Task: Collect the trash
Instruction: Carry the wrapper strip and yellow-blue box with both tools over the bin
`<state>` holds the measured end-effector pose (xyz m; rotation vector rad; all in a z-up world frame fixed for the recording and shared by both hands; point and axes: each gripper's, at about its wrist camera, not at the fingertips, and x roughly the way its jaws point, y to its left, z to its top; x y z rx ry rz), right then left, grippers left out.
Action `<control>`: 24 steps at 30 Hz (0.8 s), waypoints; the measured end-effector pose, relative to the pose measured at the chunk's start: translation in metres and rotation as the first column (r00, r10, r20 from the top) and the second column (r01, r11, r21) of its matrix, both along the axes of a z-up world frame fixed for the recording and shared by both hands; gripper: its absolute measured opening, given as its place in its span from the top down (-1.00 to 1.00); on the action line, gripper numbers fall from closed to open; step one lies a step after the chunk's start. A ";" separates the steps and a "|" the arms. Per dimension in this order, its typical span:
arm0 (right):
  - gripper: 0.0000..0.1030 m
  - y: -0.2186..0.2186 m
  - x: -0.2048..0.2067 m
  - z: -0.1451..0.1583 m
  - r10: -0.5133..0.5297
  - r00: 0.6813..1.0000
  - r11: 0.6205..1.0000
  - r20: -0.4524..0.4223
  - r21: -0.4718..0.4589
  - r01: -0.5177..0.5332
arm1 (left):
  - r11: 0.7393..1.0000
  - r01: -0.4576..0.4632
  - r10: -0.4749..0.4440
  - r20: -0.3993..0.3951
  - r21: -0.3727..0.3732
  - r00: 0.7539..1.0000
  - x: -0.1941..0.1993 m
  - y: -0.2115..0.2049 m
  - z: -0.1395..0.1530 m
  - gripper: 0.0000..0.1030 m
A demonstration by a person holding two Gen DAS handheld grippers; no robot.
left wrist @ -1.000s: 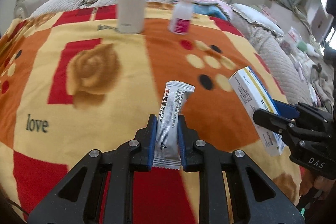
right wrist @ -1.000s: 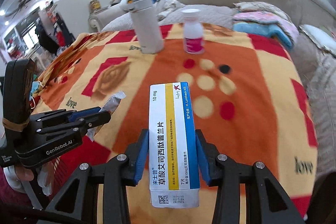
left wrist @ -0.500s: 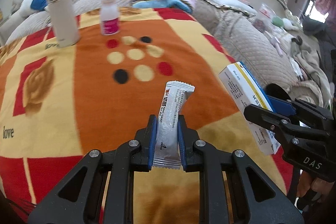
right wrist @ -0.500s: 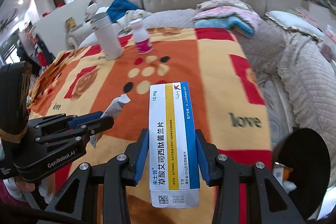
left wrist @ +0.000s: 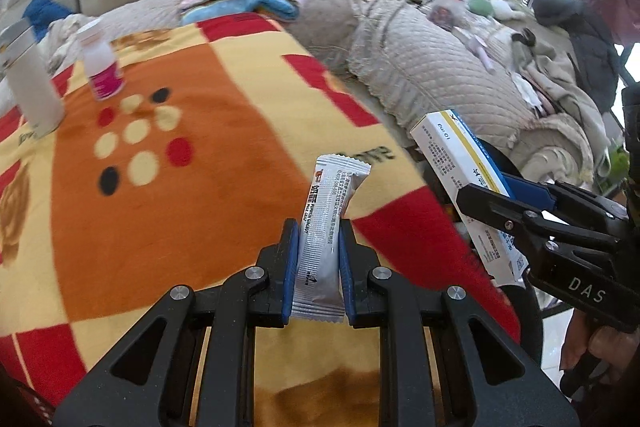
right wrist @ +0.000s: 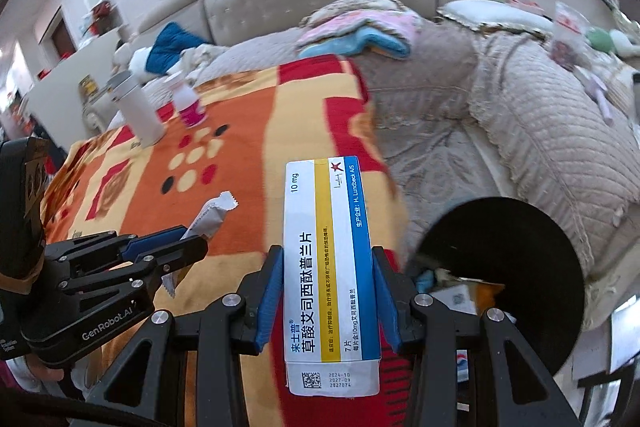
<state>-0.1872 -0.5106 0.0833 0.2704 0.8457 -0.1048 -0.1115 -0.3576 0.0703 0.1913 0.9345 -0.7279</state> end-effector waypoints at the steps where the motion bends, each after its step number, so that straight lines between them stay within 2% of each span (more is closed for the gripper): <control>1: 0.20 -0.007 -0.003 0.000 -0.013 1.000 1.000 -0.001 0.000 0.013 | 1.000 0.016 -0.016 0.000 0.001 1.000 -0.003 -0.009 0.001 0.68; 11: 0.20 -0.061 -0.028 -0.007 -0.125 0.992 0.992 -0.018 0.009 0.125 | 0.993 0.121 -0.121 -0.019 0.001 0.992 -0.014 -0.073 -0.002 0.68; 24: 0.20 -0.110 -0.050 -0.021 -0.227 0.973 0.973 -0.048 0.029 0.228 | 0.985 0.171 -0.172 -0.081 -0.012 0.982 -0.015 -0.128 -0.012 0.68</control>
